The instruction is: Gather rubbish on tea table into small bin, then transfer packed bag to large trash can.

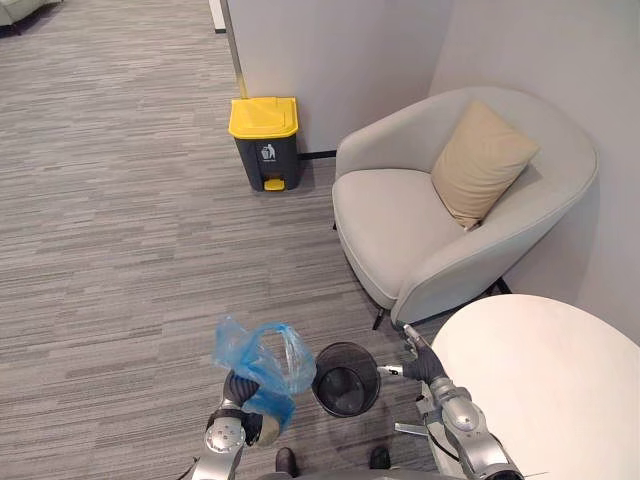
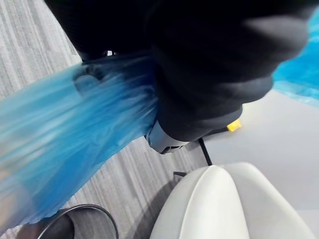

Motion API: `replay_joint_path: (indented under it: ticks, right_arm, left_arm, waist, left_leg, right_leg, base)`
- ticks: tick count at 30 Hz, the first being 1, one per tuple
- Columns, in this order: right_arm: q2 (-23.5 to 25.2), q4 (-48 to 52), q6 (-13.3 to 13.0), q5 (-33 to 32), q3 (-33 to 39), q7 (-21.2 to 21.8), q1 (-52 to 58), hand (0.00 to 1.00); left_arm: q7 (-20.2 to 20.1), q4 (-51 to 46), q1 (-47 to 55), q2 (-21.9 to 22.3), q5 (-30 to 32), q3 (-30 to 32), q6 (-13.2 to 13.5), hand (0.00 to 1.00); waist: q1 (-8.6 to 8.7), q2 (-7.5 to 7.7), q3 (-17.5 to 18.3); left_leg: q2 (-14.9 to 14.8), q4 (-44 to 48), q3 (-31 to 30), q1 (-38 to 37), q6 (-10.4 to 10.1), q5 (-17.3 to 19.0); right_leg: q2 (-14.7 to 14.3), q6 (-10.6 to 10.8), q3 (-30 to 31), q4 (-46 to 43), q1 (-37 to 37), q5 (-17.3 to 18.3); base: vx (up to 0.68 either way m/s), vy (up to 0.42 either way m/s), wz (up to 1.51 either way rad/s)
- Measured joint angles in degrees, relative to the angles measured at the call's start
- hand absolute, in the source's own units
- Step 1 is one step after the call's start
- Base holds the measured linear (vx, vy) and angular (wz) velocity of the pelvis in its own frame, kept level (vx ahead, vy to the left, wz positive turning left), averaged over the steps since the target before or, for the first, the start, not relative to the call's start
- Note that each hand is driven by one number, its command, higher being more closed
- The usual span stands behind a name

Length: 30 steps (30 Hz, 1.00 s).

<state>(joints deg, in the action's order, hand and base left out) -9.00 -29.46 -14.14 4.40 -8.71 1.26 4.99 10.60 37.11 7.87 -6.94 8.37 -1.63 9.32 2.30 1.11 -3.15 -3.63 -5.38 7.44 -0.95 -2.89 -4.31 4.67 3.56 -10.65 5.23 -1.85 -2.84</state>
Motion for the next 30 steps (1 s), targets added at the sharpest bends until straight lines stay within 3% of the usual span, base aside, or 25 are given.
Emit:
replay_joint_path:
  ticks: [3, 15, 21, 26, 27, 30]
  right_arm:
    - [1.84, -3.23, 0.77, -1.2, 2.25, -0.07, -0.04, 0.0]
    - [1.82, -7.96, 1.74, -1.52, 4.44, -1.45, 1.2, 0.0]
    - [1.78, -8.16, 2.02, 0.92, 4.59, -2.49, 1.19, 0.0]
    - [1.82, -8.2, 2.24, 2.55, 4.47, -2.68, -0.36, 0.0]
    - [1.95, -8.16, 2.26, 2.96, 4.29, -3.05, -1.41, 0.0]
    - [1.87, -8.0, 2.31, 2.95, 3.91, -4.18, -2.11, 0.0]
  left_arm:
    - [-0.79, 2.2, 0.72, 0.04, 0.04, 0.03, -0.01, 1.0]
    - [-3.03, 6.11, 2.48, -0.04, 0.15, 0.08, 0.01, 1.0]
    - [-3.34, 6.19, 2.52, -0.03, 0.14, 0.04, 0.07, 1.0]
    - [-4.25, 5.48, 2.12, -0.19, 0.11, 0.06, 0.12, 1.0]
    - [-4.26, 5.17, 1.61, -0.42, 0.06, 0.01, 0.12, 1.0]
    - [-4.28, 4.08, -0.09, -0.49, 0.03, -0.13, 0.06, 1.0]
  waist:
    - [-0.06, -0.08, -0.05]
    - [-0.06, -0.4, -0.25]
    - [-0.06, -0.96, -0.65]
    - [-0.47, -1.25, -2.5]
    - [-0.41, -0.59, -3.27]
    - [-0.68, 0.21, -3.86]
  left_leg:
    - [0.01, 0.0, -0.06, -0.01, 0.0, 0.0]
    - [0.03, -0.01, 0.16, -0.57, -0.38, 0.28]
    - [-0.09, -0.01, 0.79, -0.64, -0.44, 0.37]
    - [-0.1, 0.72, 2.51, 1.33, -0.31, 0.41]
    - [0.28, 2.44, 2.52, 2.87, 0.33, 0.67]
    - [0.81, 7.09, 1.96, 5.47, 1.1, 2.32]
  right_leg:
    - [0.01, 0.0, -0.07, -0.04, -0.05, 0.0]
    - [0.08, 0.04, 0.06, -0.21, -0.44, 0.05]
    - [0.06, 0.09, 0.8, -0.97, 0.16, 0.3]
    - [0.67, 0.32, 3.21, -10.15, 7.18, 3.46]
    - [1.52, 0.32, 3.49, -14.76, 9.63, 5.42]
    - [2.7, 0.69, 4.15, -19.5, 11.85, 7.05]
  base:
    - [0.0, 0.0, 0.0]
    - [0.0, 0.0, -0.01]
    - [-0.01, -0.002, -0.05]
    - [-0.02, 0.011, -0.19]
    - [-0.03, 0.007, -0.02]
    - [-0.04, 0.004, 0.16]
